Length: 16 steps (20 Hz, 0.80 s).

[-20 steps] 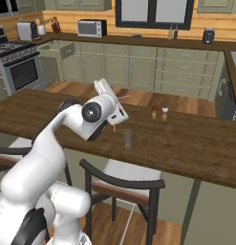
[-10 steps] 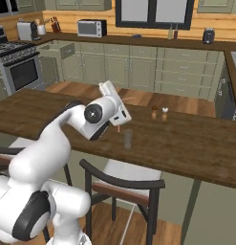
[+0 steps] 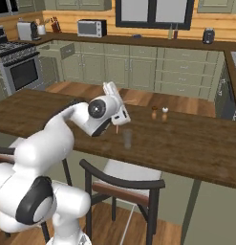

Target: Take a straw from the drawer in front and place it inside the glass cup on the dining counter.

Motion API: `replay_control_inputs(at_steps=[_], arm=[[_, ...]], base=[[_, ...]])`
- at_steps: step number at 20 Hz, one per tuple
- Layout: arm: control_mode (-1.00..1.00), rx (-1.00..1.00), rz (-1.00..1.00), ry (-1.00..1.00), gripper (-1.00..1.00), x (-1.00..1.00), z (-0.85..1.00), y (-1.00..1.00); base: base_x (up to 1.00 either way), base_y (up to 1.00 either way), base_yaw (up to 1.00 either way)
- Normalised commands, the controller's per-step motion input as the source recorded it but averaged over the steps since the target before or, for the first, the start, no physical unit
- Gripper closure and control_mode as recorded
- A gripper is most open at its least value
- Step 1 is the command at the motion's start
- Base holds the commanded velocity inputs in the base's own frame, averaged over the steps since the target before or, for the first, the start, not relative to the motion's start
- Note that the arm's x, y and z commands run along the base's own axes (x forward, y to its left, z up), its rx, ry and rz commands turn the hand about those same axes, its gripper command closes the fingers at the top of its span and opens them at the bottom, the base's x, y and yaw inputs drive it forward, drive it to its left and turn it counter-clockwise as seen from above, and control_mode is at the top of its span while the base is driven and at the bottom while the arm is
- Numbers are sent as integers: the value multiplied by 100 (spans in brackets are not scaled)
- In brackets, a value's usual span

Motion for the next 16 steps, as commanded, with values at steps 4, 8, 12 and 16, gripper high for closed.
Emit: replay_control_inputs(at_steps=[4, 8, 12, 16], arm=[[-100, 1, 0, 0, 100, 44, -11, -2], [-100, 0, 0, 0, 100, 44, -20, -3], [-100, 0, 0, 0, 100, 6, -31, -11], [-100, 0, 0, 0, 100, 0, -29, -16]], base=[[0, 0, 0], [0, 0, 0], [0, 0, 0], [0, 0, 0]])
